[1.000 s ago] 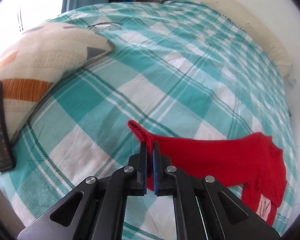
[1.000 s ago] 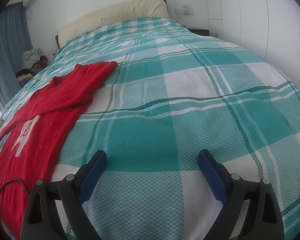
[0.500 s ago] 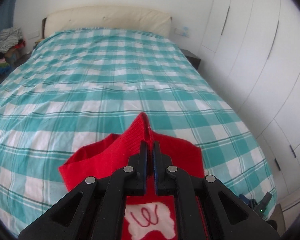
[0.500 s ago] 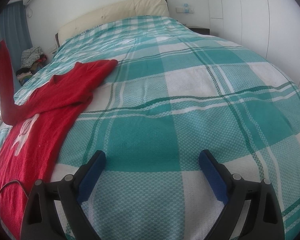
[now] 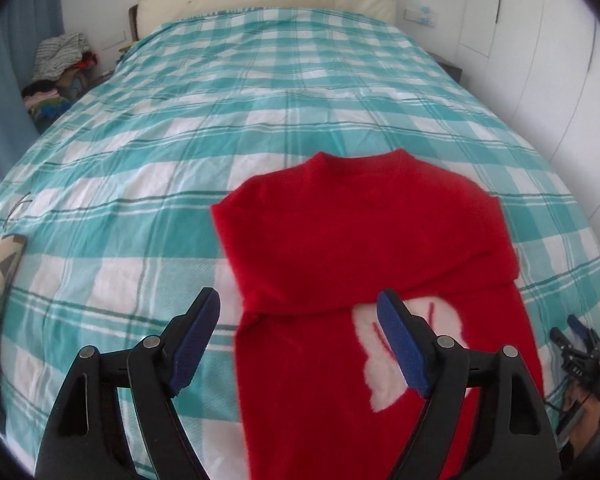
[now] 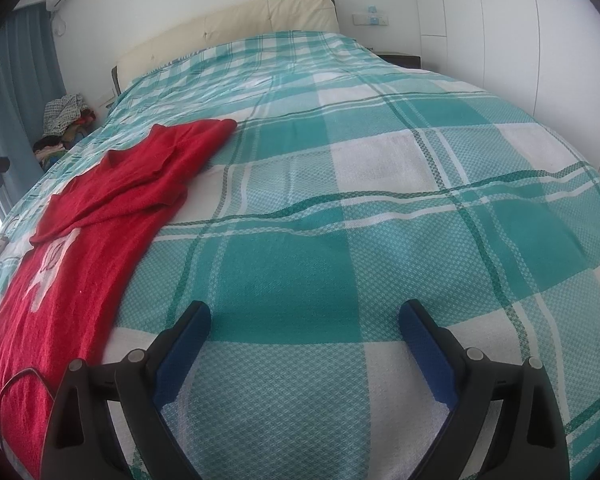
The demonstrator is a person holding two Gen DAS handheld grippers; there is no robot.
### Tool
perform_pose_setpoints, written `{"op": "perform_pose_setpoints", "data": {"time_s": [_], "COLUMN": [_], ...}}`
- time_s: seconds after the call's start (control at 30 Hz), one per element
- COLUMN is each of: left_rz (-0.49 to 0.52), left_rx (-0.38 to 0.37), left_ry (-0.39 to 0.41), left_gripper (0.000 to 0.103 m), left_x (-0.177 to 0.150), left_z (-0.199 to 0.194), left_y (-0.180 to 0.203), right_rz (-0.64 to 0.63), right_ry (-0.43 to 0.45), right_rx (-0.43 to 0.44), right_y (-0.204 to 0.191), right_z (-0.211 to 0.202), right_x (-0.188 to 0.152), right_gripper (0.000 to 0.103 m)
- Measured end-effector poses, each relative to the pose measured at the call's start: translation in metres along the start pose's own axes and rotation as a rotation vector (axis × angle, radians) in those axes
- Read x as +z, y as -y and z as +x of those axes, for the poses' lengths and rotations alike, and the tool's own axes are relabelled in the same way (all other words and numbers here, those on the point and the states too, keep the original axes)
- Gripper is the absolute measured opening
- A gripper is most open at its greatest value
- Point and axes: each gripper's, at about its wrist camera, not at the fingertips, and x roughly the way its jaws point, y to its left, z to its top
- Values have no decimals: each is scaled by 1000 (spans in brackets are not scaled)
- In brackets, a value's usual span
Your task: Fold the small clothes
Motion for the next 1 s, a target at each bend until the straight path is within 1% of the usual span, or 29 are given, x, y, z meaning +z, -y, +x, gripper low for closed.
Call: {"op": "perform_pose_setpoints", "data": {"time_s": [0.03, 0.1, 0.13, 0.2, 0.23, 0.3, 0.37, 0.4, 0.47, 0.5, 0.53, 0.6, 0.63, 0.67, 0.8, 1.0], "left_rz": [-19, -79, -118, -184, -212, -241, -237, -233, -219, -194, -164, -110, -95, -90, -114, -169], "left_rx": [33, 66, 62, 17, -2, -24, 1, 17, 34, 29, 34, 87, 104, 108, 86, 88], "left_ry": [-2, -12, -18, -26, -18, 25, 97, 113, 95, 102, 130, 179, 191, 193, 170, 164], "left_gripper": [83, 83, 83, 83, 83, 83, 84, 85, 85, 85, 85, 88, 91, 91, 91, 91], "left_x": [-13, -40, -53, -76, -84, -98, -109, -114, -115, -112, -110, -108, -107, -107, -105, -106], "left_z": [-1, -2, -2, 0, 0, 1, 1, 3, 8, 6, 2, -4, -6, -6, -1, 3], "left_y": [-15, -37, -45, -52, -51, -47, -40, -37, -32, -28, -25, -21, -20, -20, -24, -33], "right_rz": [0, -1, -2, -4, -4, -4, -3, -2, -1, -1, 0, -1, -1, -1, 1, -5], "right_ry": [0, 0, -1, -3, -4, -3, -3, -2, -1, 0, 0, -1, 0, 0, 1, -4], "right_rx": [0, 0, -2, -3, -3, -2, 0, 1, 3, 4, 5, 3, 3, 3, 6, -1], "right_y": [1, 1, 0, 0, 1, 1, 2, 2, 3, 3, 3, 3, 3, 3, 4, 4], "right_z": [0, 1, 1, 1, 2, 3, 3, 3, 3, 4, 3, 3, 3, 3, 4, 4], "right_x": [0, 0, 0, 1, 1, 2, 2, 2, 2, 3, 3, 3, 3, 3, 3, 3], "right_gripper": [95, 95, 95, 95, 95, 95, 95, 95, 95, 95, 95, 95, 95, 95, 95, 96]}}
